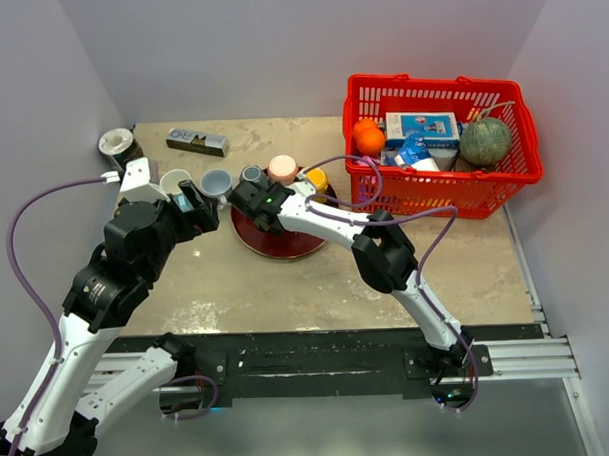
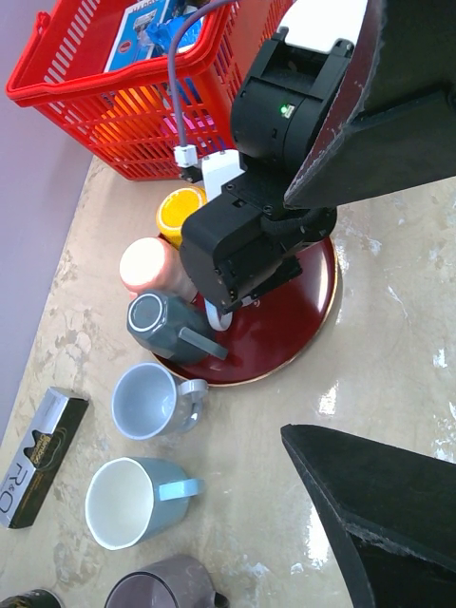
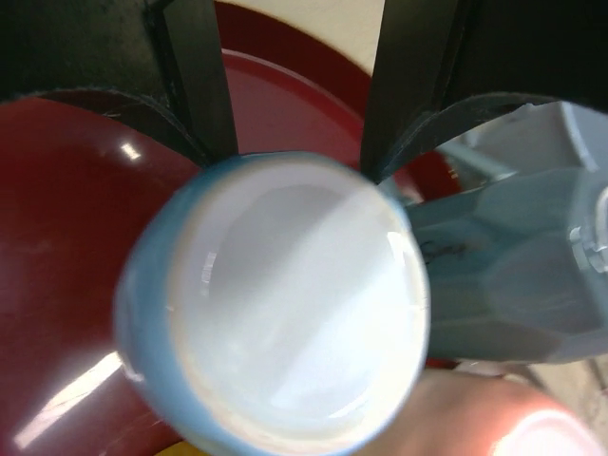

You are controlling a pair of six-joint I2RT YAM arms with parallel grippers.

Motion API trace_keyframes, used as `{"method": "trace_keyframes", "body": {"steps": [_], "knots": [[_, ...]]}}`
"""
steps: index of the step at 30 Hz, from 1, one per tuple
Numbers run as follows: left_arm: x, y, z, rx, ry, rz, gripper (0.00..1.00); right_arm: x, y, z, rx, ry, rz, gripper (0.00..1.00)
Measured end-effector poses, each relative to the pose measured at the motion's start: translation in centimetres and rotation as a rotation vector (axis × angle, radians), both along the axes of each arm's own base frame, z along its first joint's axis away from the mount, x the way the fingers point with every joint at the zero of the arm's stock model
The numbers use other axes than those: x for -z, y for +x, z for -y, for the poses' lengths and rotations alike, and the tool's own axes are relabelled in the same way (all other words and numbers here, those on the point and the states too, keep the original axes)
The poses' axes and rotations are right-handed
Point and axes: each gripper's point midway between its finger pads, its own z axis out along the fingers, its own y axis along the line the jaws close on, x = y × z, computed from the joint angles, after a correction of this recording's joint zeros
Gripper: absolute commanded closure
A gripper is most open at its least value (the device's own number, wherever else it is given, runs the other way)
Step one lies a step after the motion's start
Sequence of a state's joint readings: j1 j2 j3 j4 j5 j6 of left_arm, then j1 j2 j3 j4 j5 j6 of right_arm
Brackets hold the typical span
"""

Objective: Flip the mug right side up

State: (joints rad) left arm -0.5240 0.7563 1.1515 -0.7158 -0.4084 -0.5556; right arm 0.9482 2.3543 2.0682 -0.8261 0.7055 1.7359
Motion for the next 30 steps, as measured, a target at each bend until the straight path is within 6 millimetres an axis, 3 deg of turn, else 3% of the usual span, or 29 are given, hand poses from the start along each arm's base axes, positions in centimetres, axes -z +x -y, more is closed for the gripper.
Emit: {"method": "trace_keyframes", "body": {"steps": [5, 16, 23, 30], "knots": [[-0.1, 0.0, 0.0, 0.0, -0.001, 0.002, 0.01, 1.0, -0.2, 2.1, 0.03, -0.041, -0.024, 0.43], [0.4, -0.1, -0.2, -0.006, 0.003, -0.002, 0.01, -0.8, -1.9, 4.4, 0.042, -0.031, -0.038, 0.43], [0.6, 0.0, -0.2, -0.007, 0.005, -0.005, 0.01, -1.3, -1.6, 4.6, 0.031, -0.035, -0.028, 0.5], [0.6, -0.1, -0.2, -0.008, 0.006, -0.005, 0.01, -1.9, -1.6, 3.8, 0.01, -0.032, -0.006, 0.47]]}}
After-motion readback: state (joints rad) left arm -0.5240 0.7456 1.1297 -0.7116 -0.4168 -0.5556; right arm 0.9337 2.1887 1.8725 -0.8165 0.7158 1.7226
